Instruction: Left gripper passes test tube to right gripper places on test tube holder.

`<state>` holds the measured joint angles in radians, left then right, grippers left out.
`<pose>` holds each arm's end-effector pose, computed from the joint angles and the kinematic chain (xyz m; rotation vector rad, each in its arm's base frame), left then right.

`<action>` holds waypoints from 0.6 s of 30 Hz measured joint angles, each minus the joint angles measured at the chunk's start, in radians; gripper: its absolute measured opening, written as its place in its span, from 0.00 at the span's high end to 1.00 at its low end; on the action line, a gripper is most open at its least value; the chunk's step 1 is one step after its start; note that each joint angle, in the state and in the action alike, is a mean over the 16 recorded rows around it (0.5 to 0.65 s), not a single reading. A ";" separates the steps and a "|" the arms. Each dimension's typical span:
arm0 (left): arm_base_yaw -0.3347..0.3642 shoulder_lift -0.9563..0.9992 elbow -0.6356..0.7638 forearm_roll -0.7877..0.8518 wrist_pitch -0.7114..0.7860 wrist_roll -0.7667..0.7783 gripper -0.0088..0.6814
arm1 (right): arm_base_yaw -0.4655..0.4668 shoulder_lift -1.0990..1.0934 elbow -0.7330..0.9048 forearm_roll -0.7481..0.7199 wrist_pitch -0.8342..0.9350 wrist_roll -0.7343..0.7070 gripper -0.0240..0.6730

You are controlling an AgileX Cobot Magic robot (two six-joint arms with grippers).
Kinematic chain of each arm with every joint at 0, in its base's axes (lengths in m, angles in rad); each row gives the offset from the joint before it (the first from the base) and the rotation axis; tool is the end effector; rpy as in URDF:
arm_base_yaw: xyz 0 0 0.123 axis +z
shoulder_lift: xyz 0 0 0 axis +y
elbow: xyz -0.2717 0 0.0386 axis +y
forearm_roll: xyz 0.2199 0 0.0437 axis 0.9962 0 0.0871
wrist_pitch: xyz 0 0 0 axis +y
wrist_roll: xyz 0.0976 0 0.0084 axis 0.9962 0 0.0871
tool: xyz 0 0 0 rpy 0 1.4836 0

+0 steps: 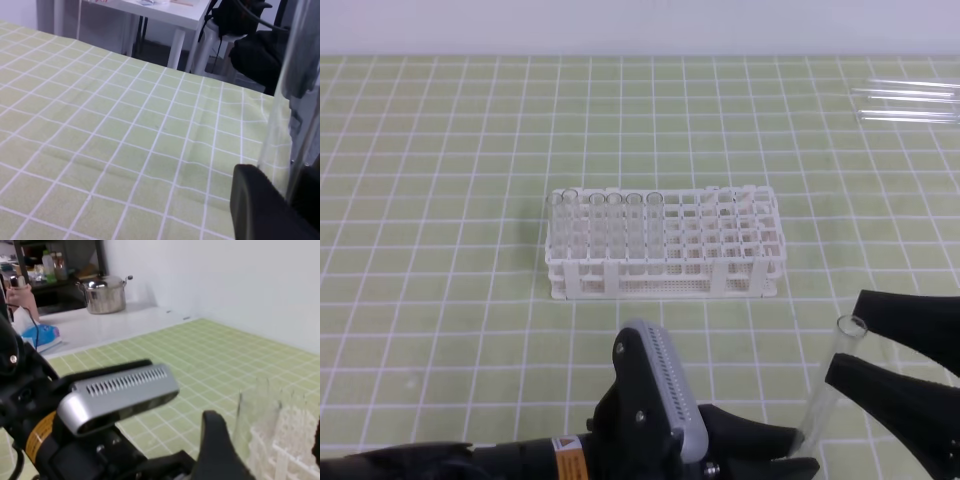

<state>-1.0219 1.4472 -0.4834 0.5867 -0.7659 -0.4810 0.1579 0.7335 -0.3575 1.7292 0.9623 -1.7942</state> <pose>0.1009 -0.2369 0.2235 1.1549 1.5023 -1.0918 0.0880 0.0945 0.2897 -0.8113 1.4836 0.9226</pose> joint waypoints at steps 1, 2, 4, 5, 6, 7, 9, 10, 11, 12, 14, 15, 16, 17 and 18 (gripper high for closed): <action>0.000 0.000 0.000 0.000 0.000 0.000 0.85 | 0.000 0.006 -0.002 0.000 0.006 -0.002 0.42; 0.000 0.000 0.000 0.000 0.000 0.000 0.85 | 0.000 0.014 -0.004 0.000 0.012 -0.004 0.43; 0.000 0.000 0.000 0.001 0.000 0.000 0.85 | 0.000 0.031 -0.009 0.000 0.028 -0.011 0.43; 0.000 0.000 0.000 0.001 0.000 0.000 0.85 | 0.000 0.041 -0.012 0.000 0.037 -0.014 0.44; 0.000 0.000 0.000 0.001 0.000 0.000 0.85 | 0.000 0.051 -0.015 0.000 0.047 -0.017 0.44; 0.000 0.000 0.000 0.001 -0.001 0.000 0.85 | 0.000 0.062 -0.018 0.000 0.056 -0.020 0.45; 0.000 0.000 0.000 0.002 -0.002 0.000 0.86 | 0.000 0.083 -0.025 0.000 0.076 -0.026 0.47; 0.000 0.000 0.000 0.001 -0.003 0.001 0.87 | 0.000 0.093 -0.029 0.000 0.086 -0.030 0.48; 0.000 0.000 0.000 0.002 -0.003 0.001 0.87 | 0.000 0.103 -0.033 -0.001 0.096 -0.033 0.49; 0.000 0.000 0.000 0.002 -0.003 0.001 0.87 | 0.000 0.112 -0.038 -0.001 0.105 -0.036 0.50; 0.000 0.000 0.000 0.002 -0.003 0.001 0.87 | 0.000 0.128 -0.047 -0.001 0.121 -0.043 0.52; 0.000 0.000 0.000 0.002 -0.003 0.001 0.87 | 0.000 0.135 -0.052 -0.001 0.128 -0.046 0.54; 0.000 0.000 0.000 0.001 -0.004 0.001 0.88 | 0.000 0.140 -0.057 -0.001 0.133 -0.049 0.55; 0.000 -0.001 0.000 0.000 -0.006 0.001 0.89 | 0.000 0.145 -0.062 -0.001 0.138 -0.050 0.56; 0.000 -0.001 0.000 -0.001 -0.006 0.001 0.90 | 0.000 0.148 -0.066 -0.001 0.141 -0.051 0.57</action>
<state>-1.0217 1.4462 -0.4836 0.5861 -0.7716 -0.4803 0.1579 0.8814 -0.4237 1.7283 1.1037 -1.8449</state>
